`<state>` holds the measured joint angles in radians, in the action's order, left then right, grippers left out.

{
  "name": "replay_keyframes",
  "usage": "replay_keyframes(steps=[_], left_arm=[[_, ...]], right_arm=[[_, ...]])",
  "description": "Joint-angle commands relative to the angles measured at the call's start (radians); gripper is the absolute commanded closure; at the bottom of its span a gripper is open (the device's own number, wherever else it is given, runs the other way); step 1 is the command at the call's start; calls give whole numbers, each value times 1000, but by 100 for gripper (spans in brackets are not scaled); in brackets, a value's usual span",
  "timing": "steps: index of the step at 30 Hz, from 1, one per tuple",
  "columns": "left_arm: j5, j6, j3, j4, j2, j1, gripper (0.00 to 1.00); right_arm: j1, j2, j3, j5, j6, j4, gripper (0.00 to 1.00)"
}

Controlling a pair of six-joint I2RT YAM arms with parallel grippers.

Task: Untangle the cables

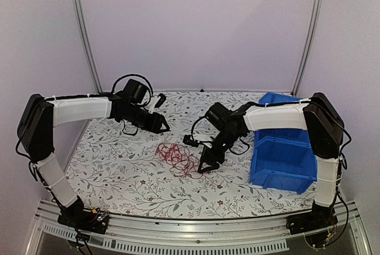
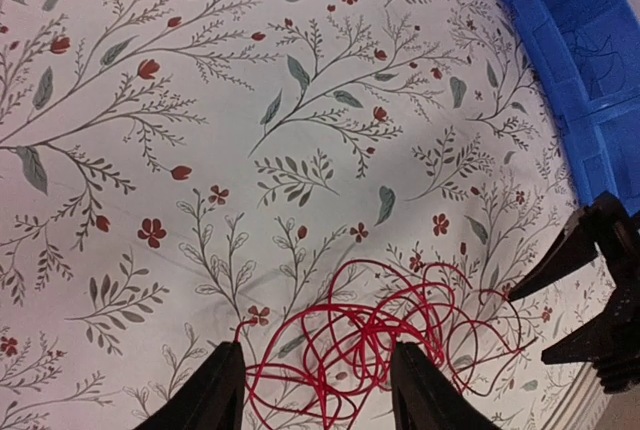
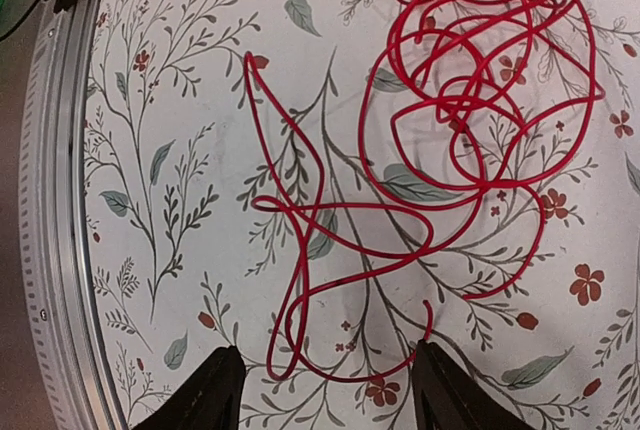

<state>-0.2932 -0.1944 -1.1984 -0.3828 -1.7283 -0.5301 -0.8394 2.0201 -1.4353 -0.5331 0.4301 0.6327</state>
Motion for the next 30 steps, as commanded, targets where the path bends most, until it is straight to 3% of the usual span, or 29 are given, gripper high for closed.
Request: replay_keyframes(steps=[1,6,9,13,16,18,24,30], left_arm=[[-36,-12,-21,1,27,17,50],[-39,-13,-18,5,40,19,50],[-37,-10,-17,12,57,18,50],[35,-24,32,77,144,-38,49],[164,-9,125,190,232,-170,46],[229,-42,274,329,299,-261,43],[340,-161,575,719,423,-380,40],[281,-158,549,852,302,-382,39]], right_arm=[[0,24,-31,-43,-17,-18,44],[0,41,-41,-69,-22,-26,68],[0,55,-54,-84,-24,-28,74],[0,79,-89,-93,-20,-2,99],[1,55,-95,-104,-16,16,100],[2,13,-96,-113,-15,25,100],[1,-109,-91,-139,-14,41,100],[2,-142,-132,-128,-22,56,100]])
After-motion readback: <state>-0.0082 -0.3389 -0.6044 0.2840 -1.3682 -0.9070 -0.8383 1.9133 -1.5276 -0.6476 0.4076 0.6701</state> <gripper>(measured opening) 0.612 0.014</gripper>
